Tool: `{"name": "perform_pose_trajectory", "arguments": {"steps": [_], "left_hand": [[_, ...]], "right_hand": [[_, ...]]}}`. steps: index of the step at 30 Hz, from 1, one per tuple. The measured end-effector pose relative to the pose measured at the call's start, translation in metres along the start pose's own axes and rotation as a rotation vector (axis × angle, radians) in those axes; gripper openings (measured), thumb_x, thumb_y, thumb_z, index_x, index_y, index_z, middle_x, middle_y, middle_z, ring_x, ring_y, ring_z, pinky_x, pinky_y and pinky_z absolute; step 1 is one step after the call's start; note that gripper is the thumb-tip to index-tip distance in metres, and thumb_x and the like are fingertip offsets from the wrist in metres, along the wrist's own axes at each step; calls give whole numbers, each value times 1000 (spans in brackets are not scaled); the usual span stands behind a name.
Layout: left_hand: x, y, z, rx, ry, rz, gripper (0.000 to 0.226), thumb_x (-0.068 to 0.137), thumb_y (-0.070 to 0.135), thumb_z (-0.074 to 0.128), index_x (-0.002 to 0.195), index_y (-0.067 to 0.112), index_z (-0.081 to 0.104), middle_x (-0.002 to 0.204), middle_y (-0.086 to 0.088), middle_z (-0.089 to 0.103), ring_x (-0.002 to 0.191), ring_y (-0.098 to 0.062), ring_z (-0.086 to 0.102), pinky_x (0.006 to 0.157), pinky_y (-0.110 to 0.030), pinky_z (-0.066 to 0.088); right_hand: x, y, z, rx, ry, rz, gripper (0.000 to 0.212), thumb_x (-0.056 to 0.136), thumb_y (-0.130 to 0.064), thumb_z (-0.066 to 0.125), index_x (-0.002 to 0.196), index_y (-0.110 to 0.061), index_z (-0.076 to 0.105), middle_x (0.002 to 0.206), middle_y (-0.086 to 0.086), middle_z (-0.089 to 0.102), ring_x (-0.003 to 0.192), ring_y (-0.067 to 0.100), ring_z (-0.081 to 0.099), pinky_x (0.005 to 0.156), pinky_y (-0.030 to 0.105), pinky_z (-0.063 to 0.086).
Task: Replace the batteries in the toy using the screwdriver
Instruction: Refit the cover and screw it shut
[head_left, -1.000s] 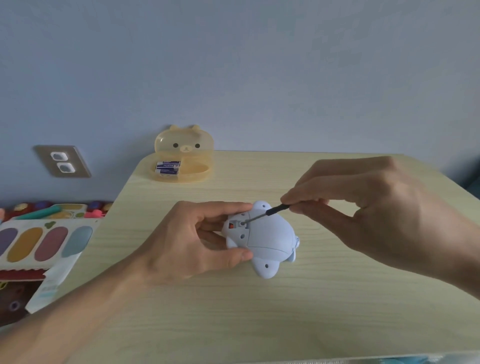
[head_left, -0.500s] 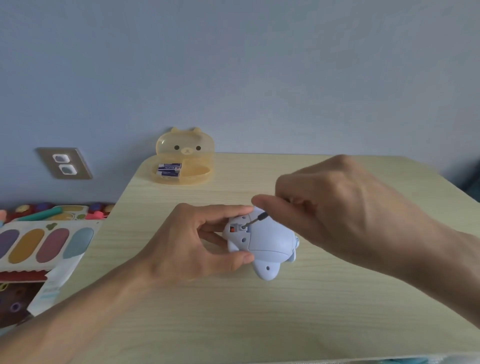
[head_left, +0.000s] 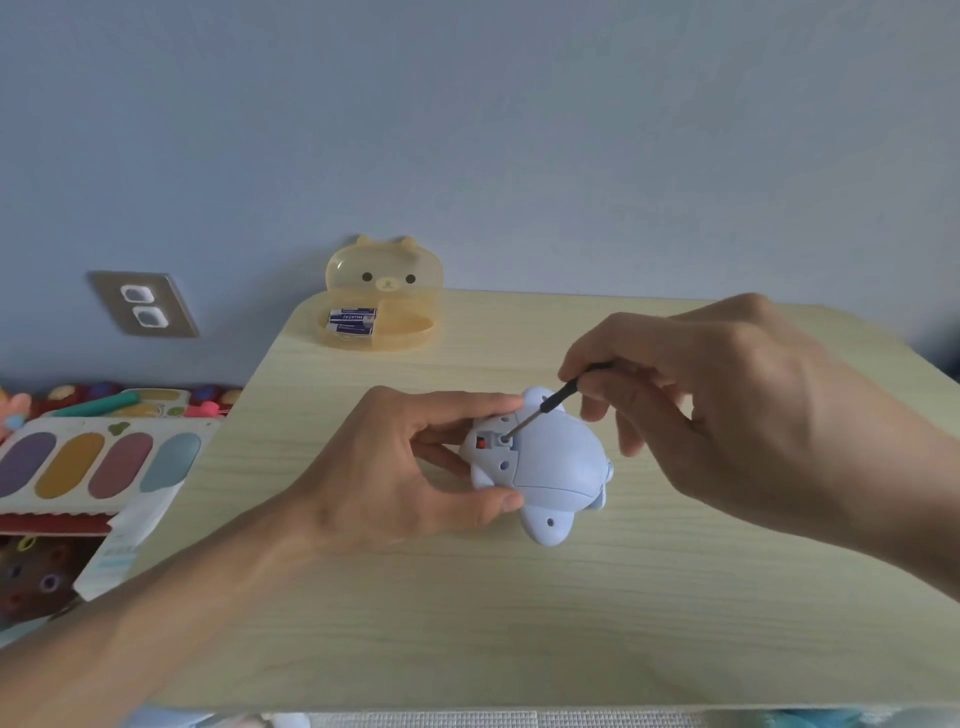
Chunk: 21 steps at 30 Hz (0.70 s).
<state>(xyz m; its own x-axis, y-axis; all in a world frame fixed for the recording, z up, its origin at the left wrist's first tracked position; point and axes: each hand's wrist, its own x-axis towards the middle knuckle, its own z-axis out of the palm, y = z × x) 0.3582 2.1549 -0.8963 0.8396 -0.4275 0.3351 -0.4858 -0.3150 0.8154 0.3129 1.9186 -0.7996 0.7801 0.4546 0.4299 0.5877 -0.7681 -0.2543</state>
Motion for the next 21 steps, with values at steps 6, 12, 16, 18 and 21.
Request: {"name": "perform_pose_trajectory", "arguments": {"steps": [6, 12, 16, 18, 21], "left_hand": [[0, 2, 1, 22, 17, 18, 75, 67, 4, 99, 127, 39, 69, 114, 21, 80, 100, 4, 78, 84, -11, 57], [0, -2, 0, 24, 5, 14, 71, 69, 7, 98, 130, 31, 72, 108, 17, 83, 99, 1, 79, 84, -13, 59], [0, -1, 0, 18, 6, 15, 72, 68, 8, 98, 128, 37, 71, 108, 19, 83, 99, 1, 79, 83, -12, 58], [0, -1, -1, 15, 7, 21, 73, 67, 12, 100, 129, 36, 71, 110, 17, 83, 101, -1, 79, 84, -13, 59], [0, 1, 0, -5, 21, 26, 70, 65, 20, 96, 126, 42, 70, 111, 20, 82, 100, 1, 79, 84, -13, 59]], "right_hand": [[4, -2, 3, -87, 48, -73, 41, 98, -42, 56, 69, -15, 66, 43, -4, 48, 37, 15, 39, 41, 27, 36], [-1, -6, 3, 135, 17, 19, 12, 96, -40, 68, 94, -29, 62, 52, -9, 61, 52, 13, 60, 47, 23, 45], [-5, -2, -4, 180, -64, 4, 14, 99, -14, 67, 98, -25, 74, 68, -19, 71, 61, -1, 69, 54, 11, 51], [-7, 0, -6, 105, -84, -27, 23, 97, -11, 58, 103, -24, 75, 73, -20, 73, 63, -2, 69, 54, 16, 53], [-8, 2, -6, 32, -43, -31, 21, 97, -15, 57, 99, -24, 76, 71, -15, 72, 58, 5, 68, 48, 23, 50]]}}
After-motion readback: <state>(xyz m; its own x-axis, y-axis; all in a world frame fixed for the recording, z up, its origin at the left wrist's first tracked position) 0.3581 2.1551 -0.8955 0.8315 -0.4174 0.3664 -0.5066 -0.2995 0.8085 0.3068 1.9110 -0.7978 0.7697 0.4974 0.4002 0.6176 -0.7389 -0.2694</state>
